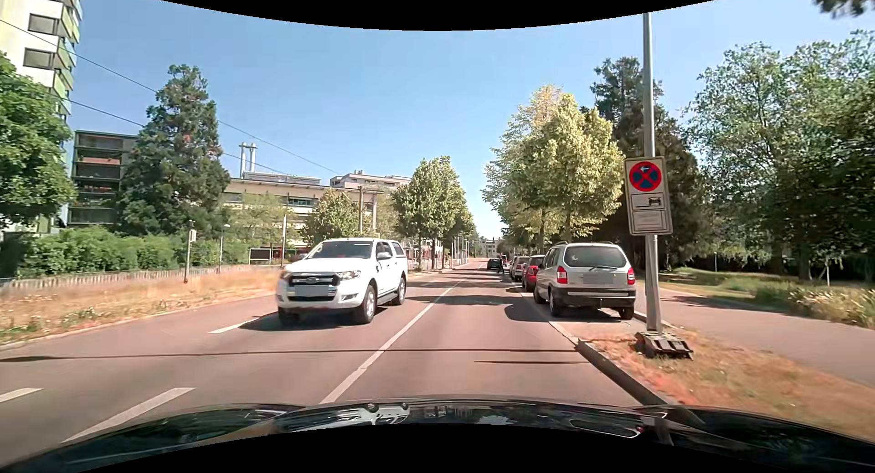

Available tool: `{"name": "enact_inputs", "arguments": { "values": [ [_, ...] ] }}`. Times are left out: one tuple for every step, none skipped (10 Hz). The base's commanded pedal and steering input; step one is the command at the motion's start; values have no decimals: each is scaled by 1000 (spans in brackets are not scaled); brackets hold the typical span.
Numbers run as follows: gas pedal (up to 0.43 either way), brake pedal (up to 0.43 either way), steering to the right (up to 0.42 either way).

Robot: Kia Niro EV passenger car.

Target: Follow the waypoints while adhering to traffic rules and regulations

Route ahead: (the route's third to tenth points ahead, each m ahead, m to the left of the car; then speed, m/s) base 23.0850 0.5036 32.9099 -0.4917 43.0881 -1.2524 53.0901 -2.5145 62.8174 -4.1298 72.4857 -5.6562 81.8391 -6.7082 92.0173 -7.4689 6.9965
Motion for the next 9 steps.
{"name": "enact_inputs", "arguments": {
  "values": [
    [79,0,32],
    [79,0,34],
    [79,0,35],
    [79,0,35],
    [79,0,35],
    [79,0,35],
    [79,0,35],
    [79,0,35],
    [79,0,34]
  ]
}}
